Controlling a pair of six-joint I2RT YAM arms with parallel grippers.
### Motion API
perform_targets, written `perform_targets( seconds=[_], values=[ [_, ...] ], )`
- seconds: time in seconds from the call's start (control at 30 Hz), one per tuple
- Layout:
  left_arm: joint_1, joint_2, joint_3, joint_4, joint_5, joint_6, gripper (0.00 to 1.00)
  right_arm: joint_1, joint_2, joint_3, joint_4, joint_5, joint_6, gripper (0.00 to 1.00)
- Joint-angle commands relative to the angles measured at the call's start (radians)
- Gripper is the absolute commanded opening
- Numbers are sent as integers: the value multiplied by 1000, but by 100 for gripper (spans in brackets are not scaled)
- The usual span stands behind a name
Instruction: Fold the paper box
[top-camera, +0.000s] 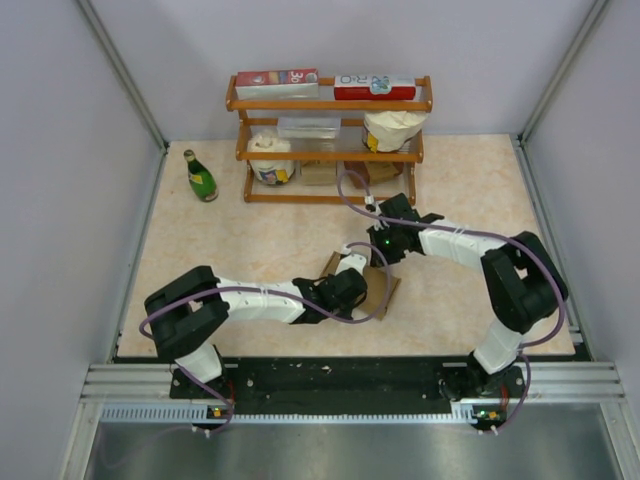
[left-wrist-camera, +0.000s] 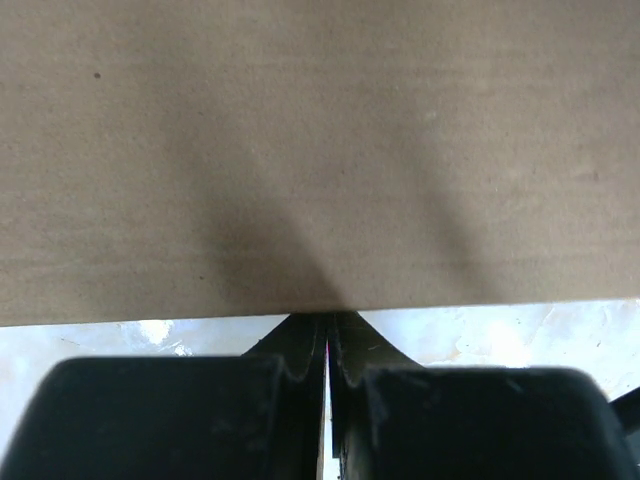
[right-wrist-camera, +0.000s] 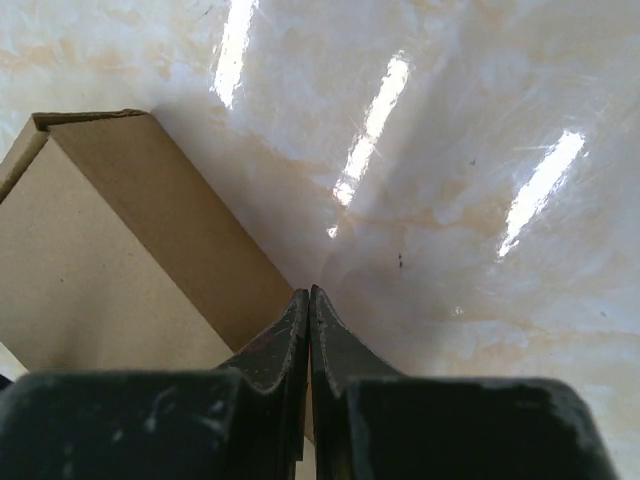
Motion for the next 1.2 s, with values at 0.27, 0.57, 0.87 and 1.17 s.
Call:
perform_targets(
  seconds=[0.27,0.57,0.87,1.17],
  values=[
    [15,20,35,157,-10,23,0,40,-103,-67,-27,-75,80,0],
    [15,-92,-96,132,-4,-6,0,38,-183,-113,-36,133,91,0],
    [26,-374,-248,-21,-56,-55,0,22,-199,-74,-38,256,59,0],
    [266,-427,-214,-18,27,22,0,5,-53,88,-49,215,-110,0]
  ],
)
